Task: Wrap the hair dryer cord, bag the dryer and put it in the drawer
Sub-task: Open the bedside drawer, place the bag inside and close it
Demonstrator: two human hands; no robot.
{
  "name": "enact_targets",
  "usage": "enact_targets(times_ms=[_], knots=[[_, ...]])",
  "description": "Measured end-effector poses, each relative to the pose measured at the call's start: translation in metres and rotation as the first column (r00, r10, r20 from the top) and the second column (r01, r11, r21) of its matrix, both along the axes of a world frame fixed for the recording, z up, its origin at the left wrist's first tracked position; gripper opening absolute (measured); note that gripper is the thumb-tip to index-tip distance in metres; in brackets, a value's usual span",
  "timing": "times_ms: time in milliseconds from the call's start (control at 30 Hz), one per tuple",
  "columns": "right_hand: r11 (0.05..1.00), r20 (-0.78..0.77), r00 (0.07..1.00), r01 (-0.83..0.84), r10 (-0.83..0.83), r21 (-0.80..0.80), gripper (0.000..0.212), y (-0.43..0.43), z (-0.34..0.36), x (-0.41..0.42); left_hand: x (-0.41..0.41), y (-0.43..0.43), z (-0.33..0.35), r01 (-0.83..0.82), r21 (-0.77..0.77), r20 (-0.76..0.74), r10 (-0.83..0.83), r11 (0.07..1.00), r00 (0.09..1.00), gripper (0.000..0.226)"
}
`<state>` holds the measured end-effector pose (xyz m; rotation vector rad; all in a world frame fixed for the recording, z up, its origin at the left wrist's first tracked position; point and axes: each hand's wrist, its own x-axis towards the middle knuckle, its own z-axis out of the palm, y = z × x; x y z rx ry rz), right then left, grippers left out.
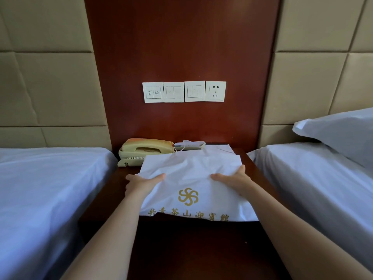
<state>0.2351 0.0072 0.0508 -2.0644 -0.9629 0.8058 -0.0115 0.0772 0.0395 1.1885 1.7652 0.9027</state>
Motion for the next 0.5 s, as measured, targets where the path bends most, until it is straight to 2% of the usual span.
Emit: enact_targets(times_ms=[233, 500], knots=[[1.000, 0.137, 0.991, 0.002, -0.004, 0.016, 0.115, -0.012, -0.004, -0.005, 0.002, -0.011, -0.007, -0.031, 0.045, 0.154, 0.024, 0.999, 0.988, 0.105], [0.998, 0.148, 0.989, -0.015, 0.006, 0.057, 0.104, -0.040, -0.006, -0.013, 0.002, -0.042, -0.011, -0.177, 0.175, 0.250, 0.130, 0.968, 0.959, 0.076]])
